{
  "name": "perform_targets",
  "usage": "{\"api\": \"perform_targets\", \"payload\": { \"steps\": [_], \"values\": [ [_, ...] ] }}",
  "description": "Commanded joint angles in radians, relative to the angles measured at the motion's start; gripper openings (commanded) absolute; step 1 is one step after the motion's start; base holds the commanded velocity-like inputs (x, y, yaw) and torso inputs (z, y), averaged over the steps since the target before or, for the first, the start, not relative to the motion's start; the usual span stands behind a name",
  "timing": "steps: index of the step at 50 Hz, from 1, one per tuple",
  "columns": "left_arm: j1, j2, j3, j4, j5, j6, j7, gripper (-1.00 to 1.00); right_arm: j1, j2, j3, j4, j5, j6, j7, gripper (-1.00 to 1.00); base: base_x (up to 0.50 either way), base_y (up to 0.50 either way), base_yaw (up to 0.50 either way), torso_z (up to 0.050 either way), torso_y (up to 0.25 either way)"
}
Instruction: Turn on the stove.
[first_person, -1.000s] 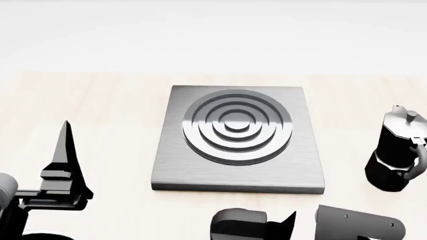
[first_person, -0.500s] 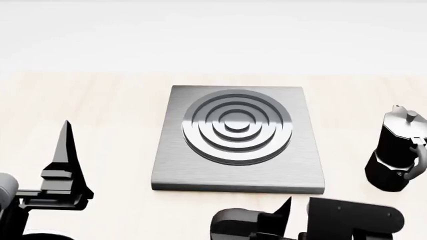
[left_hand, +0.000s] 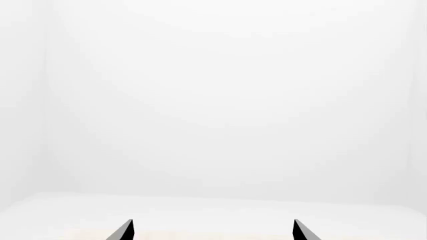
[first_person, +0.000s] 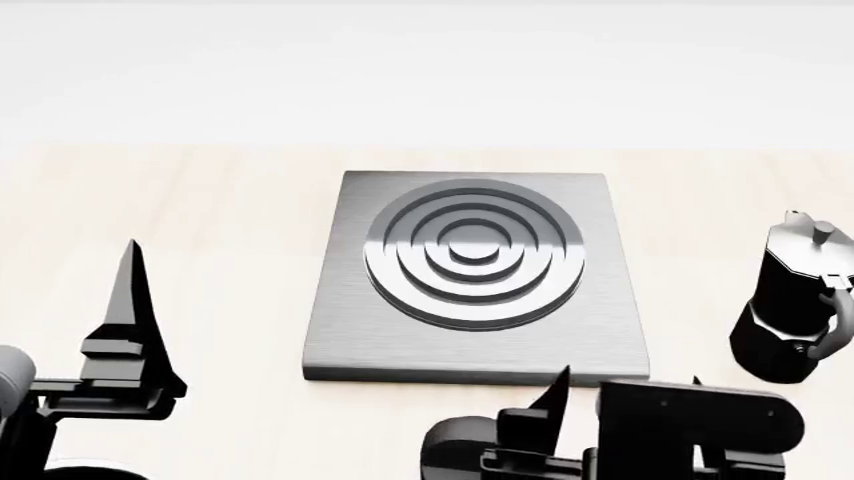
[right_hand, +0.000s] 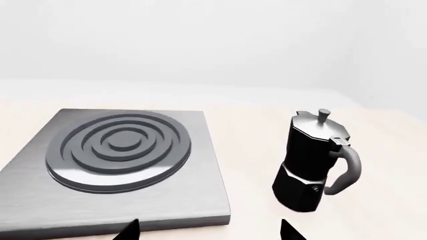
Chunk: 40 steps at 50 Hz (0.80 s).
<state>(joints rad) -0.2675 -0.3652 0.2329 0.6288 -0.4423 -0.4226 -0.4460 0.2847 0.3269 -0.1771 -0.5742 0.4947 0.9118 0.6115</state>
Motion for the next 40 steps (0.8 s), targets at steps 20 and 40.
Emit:
{"api": "perform_targets", "payload": {
  "steps": [20,40],
  "values": [
    [-0.002,-0.008,0.01,0.004,0.0,0.003,-0.01,1.0,0.032,0.017,-0.039,-0.109,-0.027,0.02,0.052,1.0,0.0,0.0,0.0,0.0,0.0],
    [-0.036,-0.014,0.005,0.022,-0.03,-0.045,-0.028,1.0,0.061,0.029,-0.076,-0.168,-0.036,0.055,0.078,1.0,0.0,0.0,0.0,0.0,0.0]
  ]
}}
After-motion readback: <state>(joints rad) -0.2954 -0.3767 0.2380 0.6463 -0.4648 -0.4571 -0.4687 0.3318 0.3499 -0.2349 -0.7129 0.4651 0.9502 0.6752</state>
